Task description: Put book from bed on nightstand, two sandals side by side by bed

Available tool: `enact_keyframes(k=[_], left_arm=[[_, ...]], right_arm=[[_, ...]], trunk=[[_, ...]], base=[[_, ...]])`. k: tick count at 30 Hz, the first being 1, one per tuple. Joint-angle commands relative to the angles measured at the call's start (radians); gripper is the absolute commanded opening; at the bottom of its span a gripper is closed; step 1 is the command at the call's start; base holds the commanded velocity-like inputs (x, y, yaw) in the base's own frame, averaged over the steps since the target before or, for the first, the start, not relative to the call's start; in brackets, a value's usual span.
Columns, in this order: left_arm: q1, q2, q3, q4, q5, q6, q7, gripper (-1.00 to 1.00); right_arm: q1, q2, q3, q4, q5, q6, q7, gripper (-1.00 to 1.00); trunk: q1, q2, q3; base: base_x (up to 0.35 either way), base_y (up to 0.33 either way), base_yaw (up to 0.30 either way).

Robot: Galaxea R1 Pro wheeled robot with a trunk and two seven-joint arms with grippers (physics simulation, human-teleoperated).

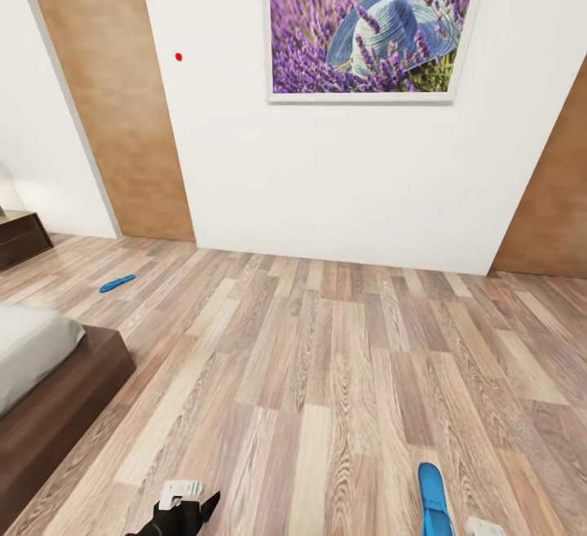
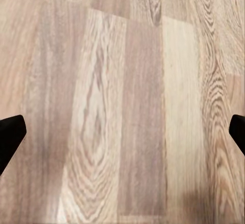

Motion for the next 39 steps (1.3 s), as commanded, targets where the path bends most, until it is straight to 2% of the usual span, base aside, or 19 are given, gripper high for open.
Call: enact_keyframes(k=[1,17,25,39], left_arm=[[-0.001,0.000,0.002,0.001,0.008,0.001,-0.007,1.00],[-0.001,-0.001,0.002,0.002,0.007,0.001,-0.007,1.00],[-0.001,-0.001,0.002,0.002,0.007,0.001,-0.007,1.00],[-0.001,-0.001,0.002,0.002,0.007,0.001,-0.007,1.00]], right_arm=[[0.000,0.000,-0.001,0.000,-0.008,0.005,0.003,-1.00],[0.000,0.000,-0.001,0.000,-0.008,0.005,0.003,-1.00],[0.000,0.000,-0.001,0.000,-0.008,0.005,0.003,-1.00],[0.000,0.001,-0.001,0.000,-0.008,0.005,0.003,-1.00]], trunk=[[0.000,0.000,-0.001],[0.000,0.000,-0.001],[0.000,0.000,-0.001],[0.000,0.000,-0.001]], base=[[0.292,0.000,0.000],[0.311,-0.003,0.018],[0.314,-0.068,0.151],[0.314,-0.083,0.015]])
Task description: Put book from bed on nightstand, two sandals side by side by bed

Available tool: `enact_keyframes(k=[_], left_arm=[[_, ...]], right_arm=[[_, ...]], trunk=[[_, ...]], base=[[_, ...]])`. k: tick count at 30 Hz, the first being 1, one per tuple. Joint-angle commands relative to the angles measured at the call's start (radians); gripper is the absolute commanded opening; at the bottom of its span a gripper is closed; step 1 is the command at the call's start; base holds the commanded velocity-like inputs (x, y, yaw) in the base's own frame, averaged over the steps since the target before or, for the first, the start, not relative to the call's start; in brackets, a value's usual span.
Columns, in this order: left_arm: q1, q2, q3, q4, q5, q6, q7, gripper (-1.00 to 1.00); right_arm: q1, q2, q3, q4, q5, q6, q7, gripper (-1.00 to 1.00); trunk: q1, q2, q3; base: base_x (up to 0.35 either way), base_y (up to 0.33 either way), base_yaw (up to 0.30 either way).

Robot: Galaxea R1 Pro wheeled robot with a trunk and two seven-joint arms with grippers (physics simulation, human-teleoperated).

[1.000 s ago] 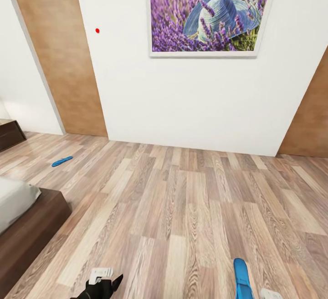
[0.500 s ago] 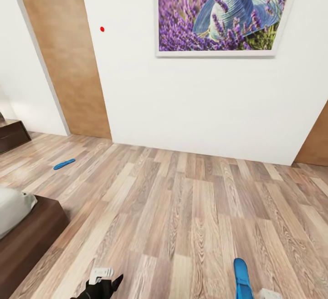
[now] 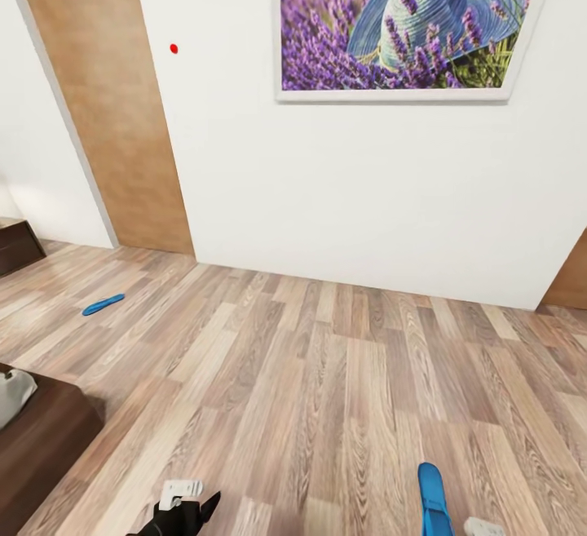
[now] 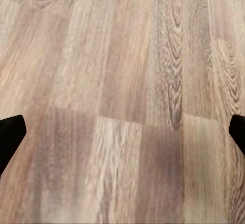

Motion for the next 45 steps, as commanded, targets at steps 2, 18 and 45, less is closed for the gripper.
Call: enact_keyframes(k=[2,18,45], left_arm=[[-0.001,0.000,0.003,0.001,0.007,0.001,-0.007,1.00],[-0.001,0.000,0.003,0.001,0.008,0.001,-0.007,1.00],[-0.001,0.000,0.003,0.001,0.008,0.001,-0.007,1.00]], right_arm=[[0.000,0.000,-0.001,0.000,-0.008,0.005,0.003,-1.00],[0.000,-0.001,-0.001,0.001,-0.008,0.005,0.003,-1.00],[0.000,0.000,0.000,0.000,-0.008,0.005,0.004,-1.00]], trunk=[[0.000,0.000,-0.001],[0.000,0.000,-0.001],[0.000,0.000,-0.001]], base=[[0.314,-0.088,0.000],[0.314,-0.087,0.000],[0.314,-0.005,0.074]])
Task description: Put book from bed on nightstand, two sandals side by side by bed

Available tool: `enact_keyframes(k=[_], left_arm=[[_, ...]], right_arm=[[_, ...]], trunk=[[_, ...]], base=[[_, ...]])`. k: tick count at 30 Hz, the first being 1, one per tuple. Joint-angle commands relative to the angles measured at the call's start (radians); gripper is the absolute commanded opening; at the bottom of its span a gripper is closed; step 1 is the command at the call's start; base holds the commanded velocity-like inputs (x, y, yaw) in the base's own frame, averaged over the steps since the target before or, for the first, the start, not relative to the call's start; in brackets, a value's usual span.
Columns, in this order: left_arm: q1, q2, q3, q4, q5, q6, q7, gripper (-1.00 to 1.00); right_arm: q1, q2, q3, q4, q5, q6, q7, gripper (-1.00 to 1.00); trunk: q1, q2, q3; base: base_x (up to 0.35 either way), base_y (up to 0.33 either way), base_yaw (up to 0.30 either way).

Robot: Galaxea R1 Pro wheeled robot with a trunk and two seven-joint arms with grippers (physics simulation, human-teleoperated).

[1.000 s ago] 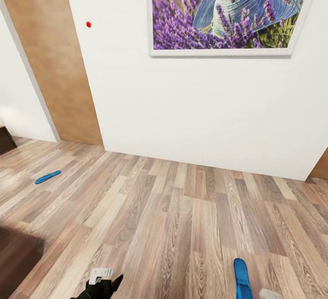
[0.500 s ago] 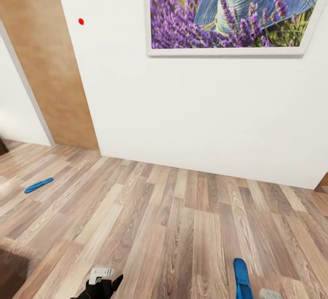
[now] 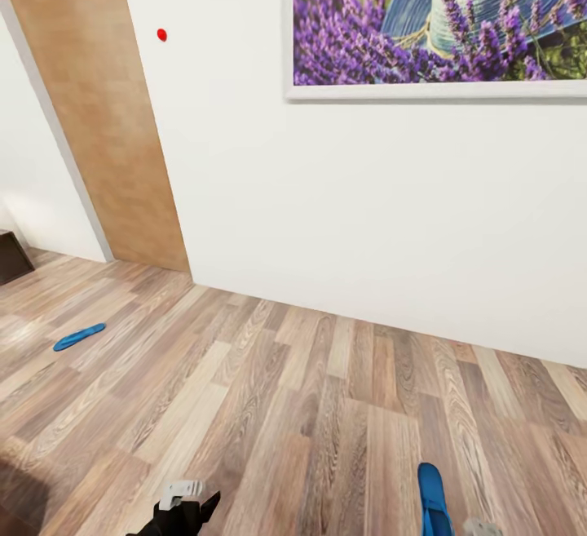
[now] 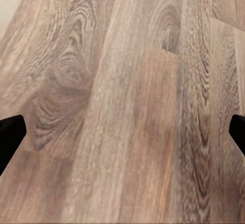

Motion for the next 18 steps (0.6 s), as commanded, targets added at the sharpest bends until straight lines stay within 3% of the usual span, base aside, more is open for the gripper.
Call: enact_keyframes(k=[1,7,18], left_arm=[[-0.001,0.000,0.002,0.001,0.008,0.001,-0.007,1.00],[-0.001,0.000,0.002,0.001,0.008,0.001,-0.007,1.00],[-0.001,0.000,0.002,0.001,0.008,0.001,-0.007,1.00]], right_arm=[[0.000,0.000,-0.001,0.000,-0.008,0.005,0.003,-1.00],[0.000,0.000,-0.001,0.000,-0.008,0.005,0.003,-1.00],[0.000,0.000,-0.001,0.000,-0.008,0.005,0.003,-1.00]], trunk=[[0.000,0.000,-0.001],[0.000,0.000,-0.001],[0.000,0.000,-0.001]], base=[[0.314,0.000,0.042],[0.314,0.000,0.068],[0.310,0.000,0.240]])
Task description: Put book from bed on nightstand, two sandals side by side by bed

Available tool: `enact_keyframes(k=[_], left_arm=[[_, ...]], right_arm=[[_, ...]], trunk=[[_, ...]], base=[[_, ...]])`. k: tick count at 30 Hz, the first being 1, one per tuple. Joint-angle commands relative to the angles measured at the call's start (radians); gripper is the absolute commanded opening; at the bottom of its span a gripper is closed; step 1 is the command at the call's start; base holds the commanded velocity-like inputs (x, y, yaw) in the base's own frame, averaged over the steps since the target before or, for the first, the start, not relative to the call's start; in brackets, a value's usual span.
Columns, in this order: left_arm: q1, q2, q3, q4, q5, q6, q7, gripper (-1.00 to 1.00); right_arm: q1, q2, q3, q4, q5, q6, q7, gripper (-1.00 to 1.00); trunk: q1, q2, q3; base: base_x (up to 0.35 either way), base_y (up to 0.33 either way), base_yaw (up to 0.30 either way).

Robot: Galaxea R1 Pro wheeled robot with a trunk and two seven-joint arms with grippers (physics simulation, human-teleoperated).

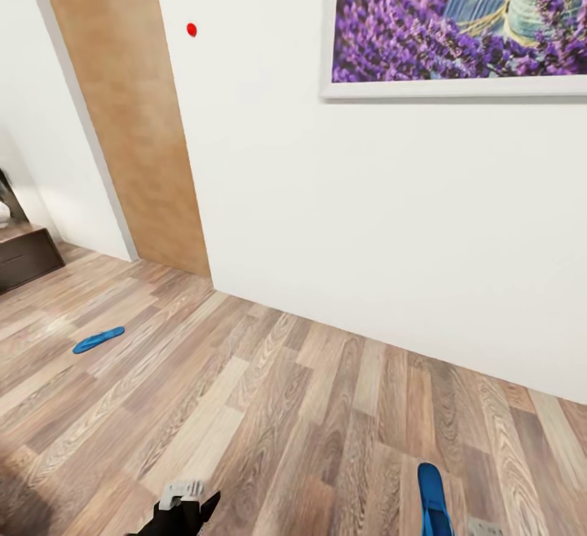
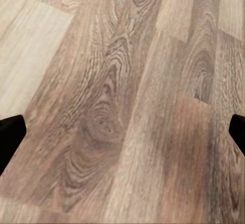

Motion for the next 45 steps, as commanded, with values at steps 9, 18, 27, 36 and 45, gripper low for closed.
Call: enact_keyframes(k=[9,18,27,36,45], left_arm=[[-0.001,0.000,0.002,0.001,0.008,0.001,-0.007,1.00],[-0.001,0.000,0.002,0.002,0.008,0.001,-0.007,1.00],[-0.001,0.000,0.002,0.001,0.007,0.000,-0.007,1.00],[-0.001,0.000,0.002,0.002,0.008,0.000,-0.007,1.00],[-0.001,0.000,0.002,0.002,0.007,0.001,-0.007,1.00]], right_arm=[[0.000,0.000,-0.002,-0.001,-0.008,0.005,0.003,-1.00],[0.000,0.000,-0.002,-0.001,-0.008,0.005,0.003,-1.00],[0.000,0.000,-0.001,-0.001,-0.008,0.005,0.003,-1.00],[0.000,0.000,-0.002,-0.001,-0.008,0.005,0.003,-1.00],[0.000,0.000,-0.001,-0.001,-0.008,0.005,0.003,-1.00]], trunk=[[0.000,0.000,-0.001],[0.000,0.000,-0.001],[0.000,0.000,-0.001],[0.000,0.000,-0.001],[0.000,0.000,-0.001]], base=[[0.286,0.000,0.255],[0.236,0.000,0.255],[0.061,0.000,0.255],[0.001,0.000,0.255],[0.152,-0.033,0.248]])
